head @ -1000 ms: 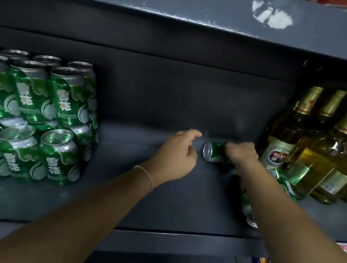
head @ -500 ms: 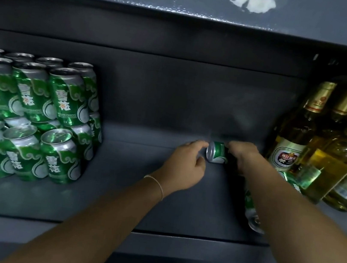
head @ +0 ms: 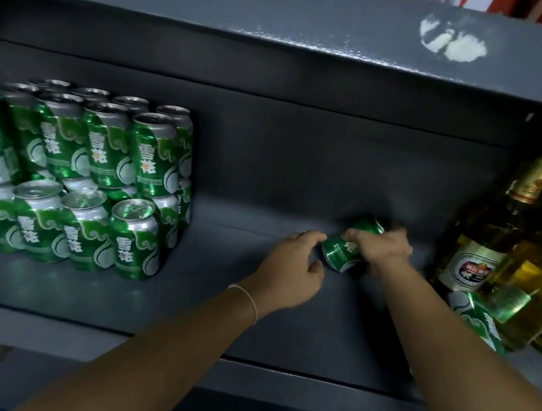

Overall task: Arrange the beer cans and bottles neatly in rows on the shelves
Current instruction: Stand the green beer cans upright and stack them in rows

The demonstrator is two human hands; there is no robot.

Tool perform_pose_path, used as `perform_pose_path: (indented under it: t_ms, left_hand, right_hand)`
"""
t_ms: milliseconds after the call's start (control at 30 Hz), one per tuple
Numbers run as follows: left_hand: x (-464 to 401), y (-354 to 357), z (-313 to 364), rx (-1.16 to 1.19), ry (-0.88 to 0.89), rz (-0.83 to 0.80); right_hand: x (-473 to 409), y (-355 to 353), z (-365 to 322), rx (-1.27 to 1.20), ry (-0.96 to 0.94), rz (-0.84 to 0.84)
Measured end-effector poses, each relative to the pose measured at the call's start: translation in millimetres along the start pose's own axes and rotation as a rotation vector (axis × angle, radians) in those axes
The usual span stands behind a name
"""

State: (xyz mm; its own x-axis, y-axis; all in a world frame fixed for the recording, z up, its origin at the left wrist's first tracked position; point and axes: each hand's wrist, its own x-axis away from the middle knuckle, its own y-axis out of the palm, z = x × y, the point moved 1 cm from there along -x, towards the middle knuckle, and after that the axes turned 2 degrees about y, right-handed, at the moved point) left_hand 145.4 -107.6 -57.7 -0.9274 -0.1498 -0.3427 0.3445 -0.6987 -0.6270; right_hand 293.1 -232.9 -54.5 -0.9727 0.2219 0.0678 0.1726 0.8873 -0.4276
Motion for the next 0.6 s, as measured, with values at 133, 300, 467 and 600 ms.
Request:
perform_pose_path:
  t_ms: [133,300,467,600]
  left_hand:
    - [8.6,-12.4,-12.4,-0.002,-0.056,-0.027]
    - [16.6,-29.1,-28.0,0.018,-0.116,-0.024]
    - [18.6,-48.7,-33.5,0.05,-0.096,0.004]
    - [20.4,-69.2,-31.2,0.131,-0.068,0.022]
  right_hand:
    - [11.1,12.4,2.6,-0.059,-0.089,-0.05]
    - [36.4,18.5,-4.4,-0.155,-0.225,-0.104]
    - [84.6,13.1,-34.5,-0.333,-0.352,-0.261]
    - [119.4,15.2,-56.0,-0.422,-0.397,-0.375]
